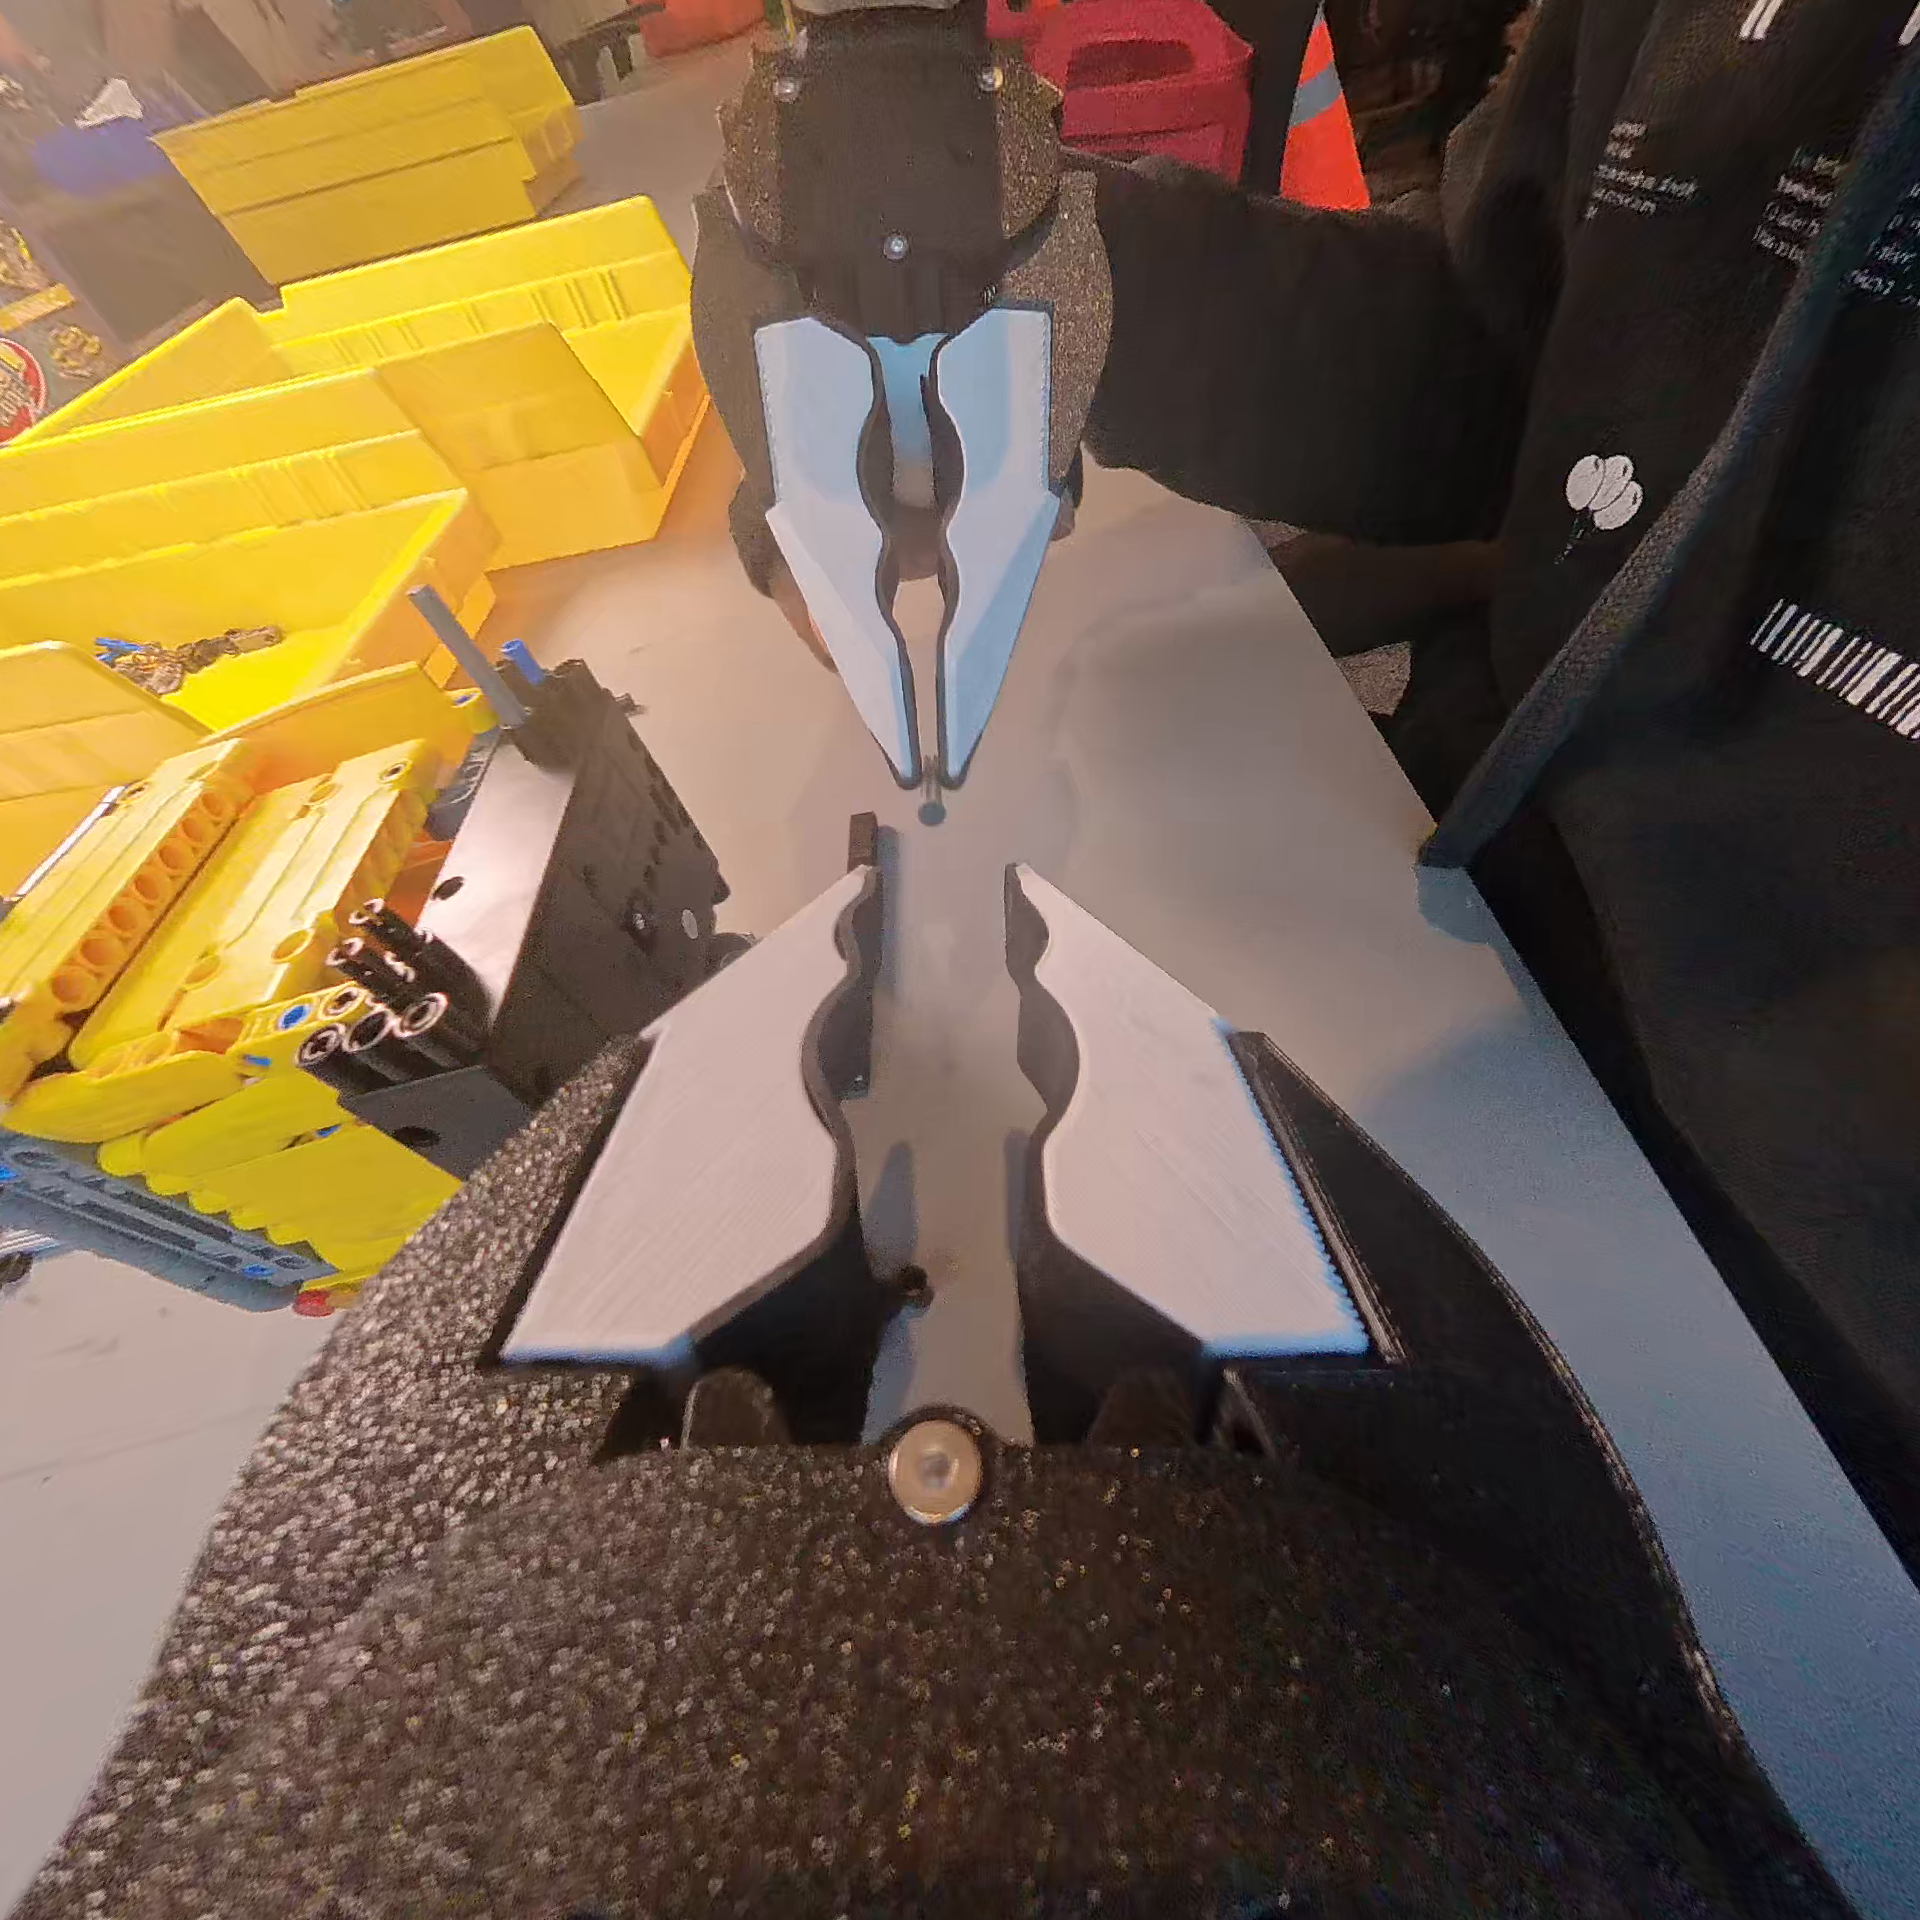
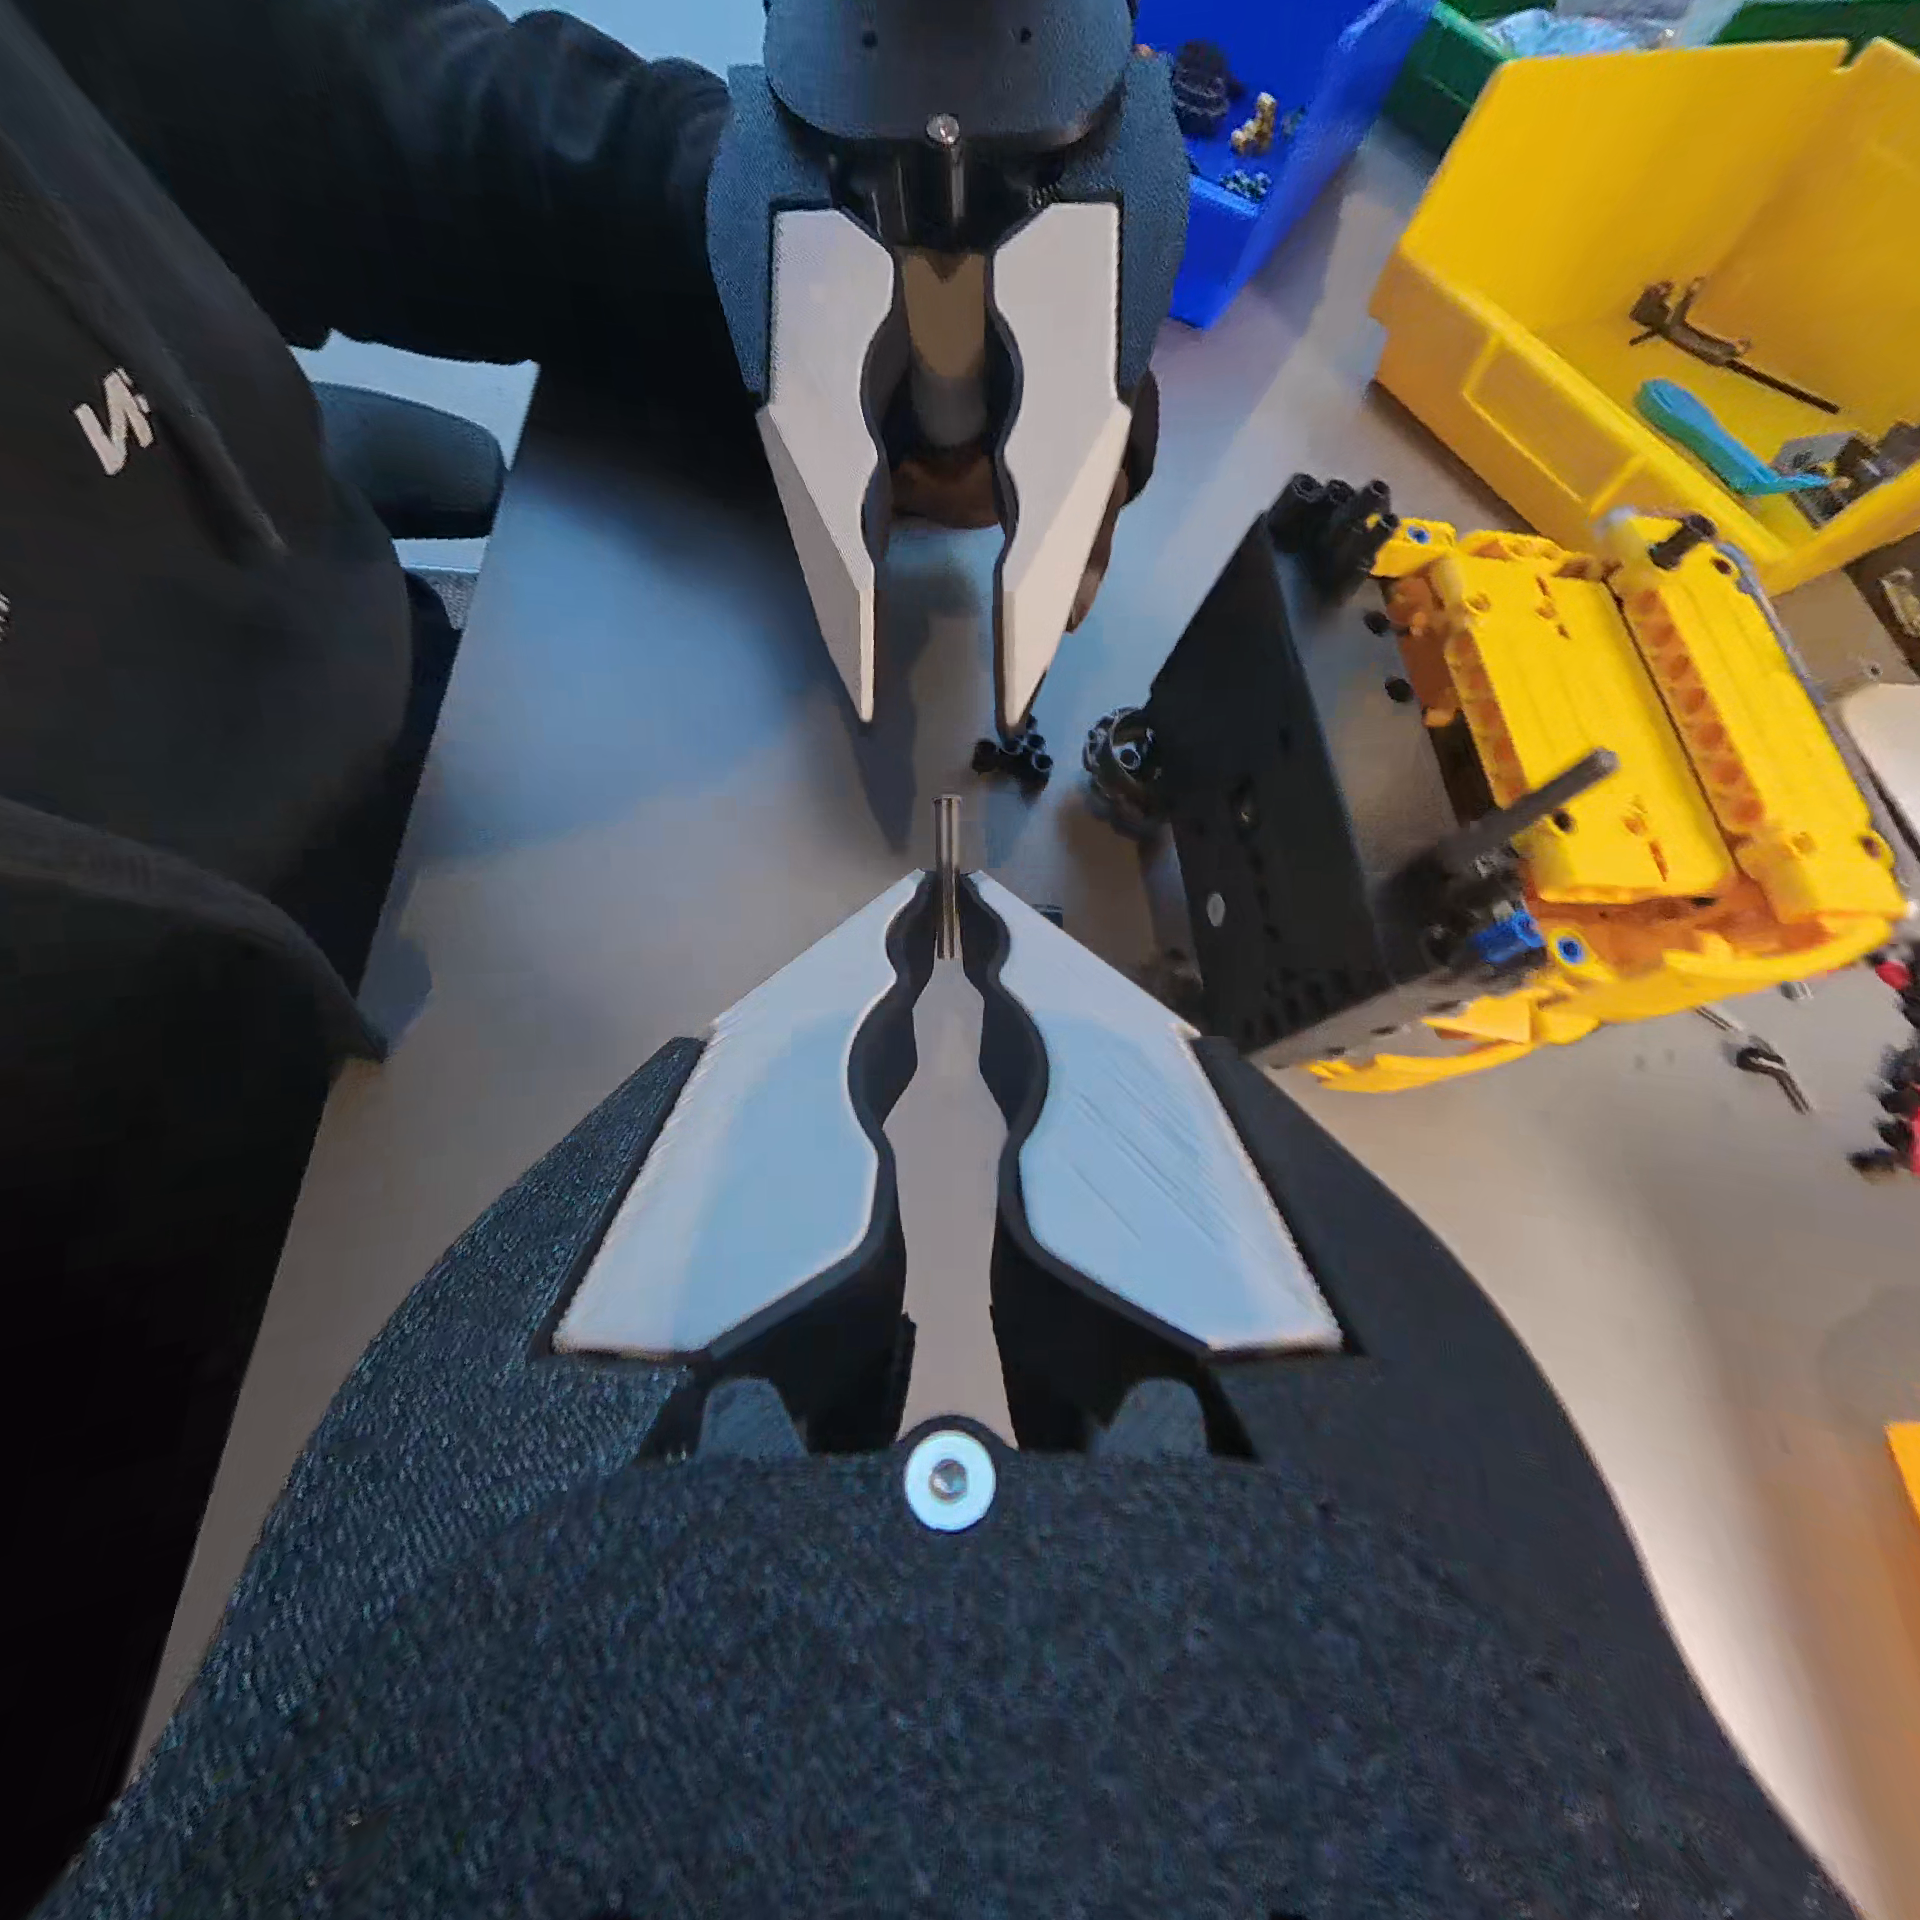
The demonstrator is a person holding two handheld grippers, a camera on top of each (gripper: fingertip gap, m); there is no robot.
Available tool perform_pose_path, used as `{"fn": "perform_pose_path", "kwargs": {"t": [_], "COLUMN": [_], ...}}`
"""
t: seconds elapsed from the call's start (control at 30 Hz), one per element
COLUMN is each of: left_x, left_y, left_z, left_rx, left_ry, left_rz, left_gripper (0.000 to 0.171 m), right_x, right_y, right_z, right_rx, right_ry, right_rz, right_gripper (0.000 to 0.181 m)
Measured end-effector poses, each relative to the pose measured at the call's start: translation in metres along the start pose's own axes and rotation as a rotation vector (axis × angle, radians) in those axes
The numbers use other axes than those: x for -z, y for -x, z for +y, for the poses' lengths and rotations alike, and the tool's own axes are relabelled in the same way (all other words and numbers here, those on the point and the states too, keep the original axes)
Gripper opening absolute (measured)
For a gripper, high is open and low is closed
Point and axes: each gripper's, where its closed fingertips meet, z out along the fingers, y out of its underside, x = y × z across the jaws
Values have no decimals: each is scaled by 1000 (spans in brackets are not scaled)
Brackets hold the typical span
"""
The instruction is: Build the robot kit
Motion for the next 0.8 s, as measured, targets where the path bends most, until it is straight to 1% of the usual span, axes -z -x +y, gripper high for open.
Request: {"fn": "perform_pose_path", "kwargs": {"t": [0.17, 0.33, 0.57, 0.63, 0.8], "left_x": [-1, -2, -2, -4, -13], "left_y": [-8, -12, -12, -12, -12], "left_z": [-1, 4, 7, 12, 23], "left_rx": [-19, -28, -6, -2, -15], "left_ry": [2, 31, 53, 75, 139], "left_rz": [24, 39, 49, 51, 43], "left_gripper": [13, 3, 3, 3, 3], "right_x": [-18, -21, -21, -21, -22], "right_y": [11, 13, 14, 13, 13], "right_z": [-9, -13, -13, -13, -9], "right_rx": [23, 23, 23, 22, 51], "right_ry": [-6, -10, -22, -26, 17], "right_rz": [-45, -53, -49, -46, -40], "right_gripper": [4, 4, 4, 4, 3]}}
